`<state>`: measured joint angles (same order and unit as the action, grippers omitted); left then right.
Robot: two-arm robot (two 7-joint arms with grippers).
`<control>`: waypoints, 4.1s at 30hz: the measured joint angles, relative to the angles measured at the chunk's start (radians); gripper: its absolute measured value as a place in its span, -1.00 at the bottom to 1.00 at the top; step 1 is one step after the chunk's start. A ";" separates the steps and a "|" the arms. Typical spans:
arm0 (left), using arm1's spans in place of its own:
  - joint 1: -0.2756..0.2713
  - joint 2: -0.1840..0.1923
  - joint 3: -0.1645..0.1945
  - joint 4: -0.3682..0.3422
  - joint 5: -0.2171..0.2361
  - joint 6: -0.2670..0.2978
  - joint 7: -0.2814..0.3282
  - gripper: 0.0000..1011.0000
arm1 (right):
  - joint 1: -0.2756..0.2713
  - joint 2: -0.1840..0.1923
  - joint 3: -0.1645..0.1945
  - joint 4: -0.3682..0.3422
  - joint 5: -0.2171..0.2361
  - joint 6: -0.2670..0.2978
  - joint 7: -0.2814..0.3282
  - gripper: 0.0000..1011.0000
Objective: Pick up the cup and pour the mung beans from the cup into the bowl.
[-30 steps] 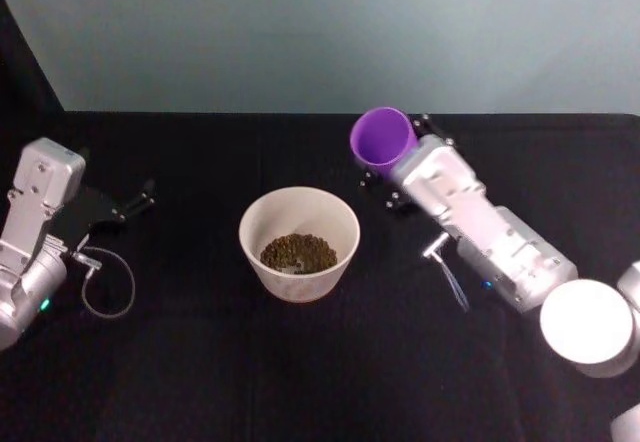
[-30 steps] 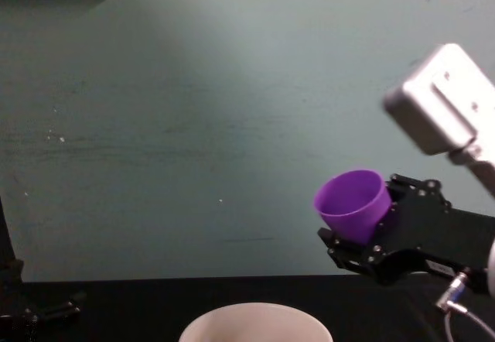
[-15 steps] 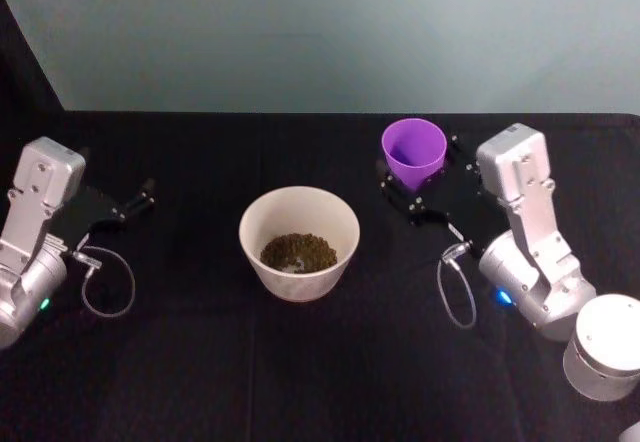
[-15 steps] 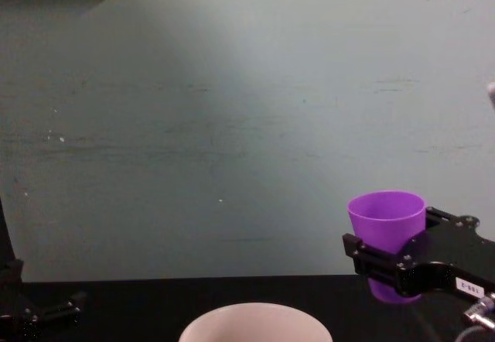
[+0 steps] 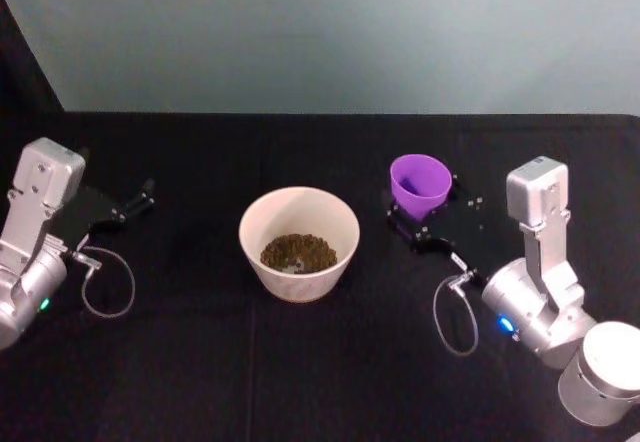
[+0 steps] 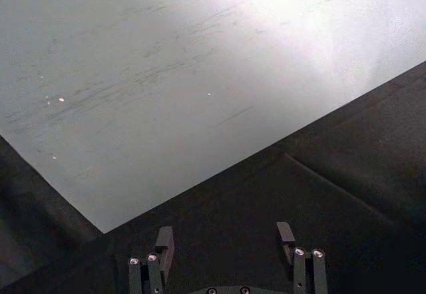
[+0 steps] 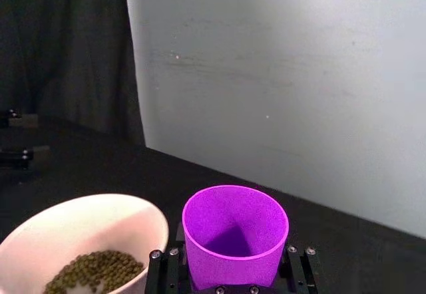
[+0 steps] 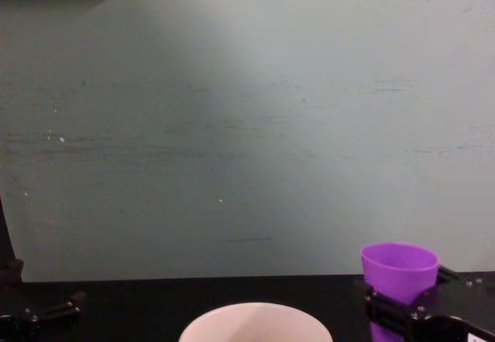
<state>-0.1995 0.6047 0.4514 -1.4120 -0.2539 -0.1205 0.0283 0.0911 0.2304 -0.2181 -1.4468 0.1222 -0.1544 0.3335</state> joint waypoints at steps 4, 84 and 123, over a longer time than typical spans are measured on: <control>0.000 0.000 0.000 0.000 0.000 0.000 0.000 0.98 | 0.014 -0.003 -0.004 0.052 0.052 -0.026 0.027 0.45; 0.000 0.000 0.000 0.000 0.000 0.000 0.000 0.98 | 0.047 0.032 -0.029 0.075 0.122 -0.047 0.040 0.98; 0.000 0.000 0.000 0.000 0.000 0.000 0.000 0.98 | 0.003 0.067 0.096 0.121 0.123 0.002 -0.051 0.98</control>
<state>-0.1995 0.6047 0.4514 -1.4120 -0.2539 -0.1205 0.0283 0.0944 0.2971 -0.1216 -1.3262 0.2448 -0.1528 0.2824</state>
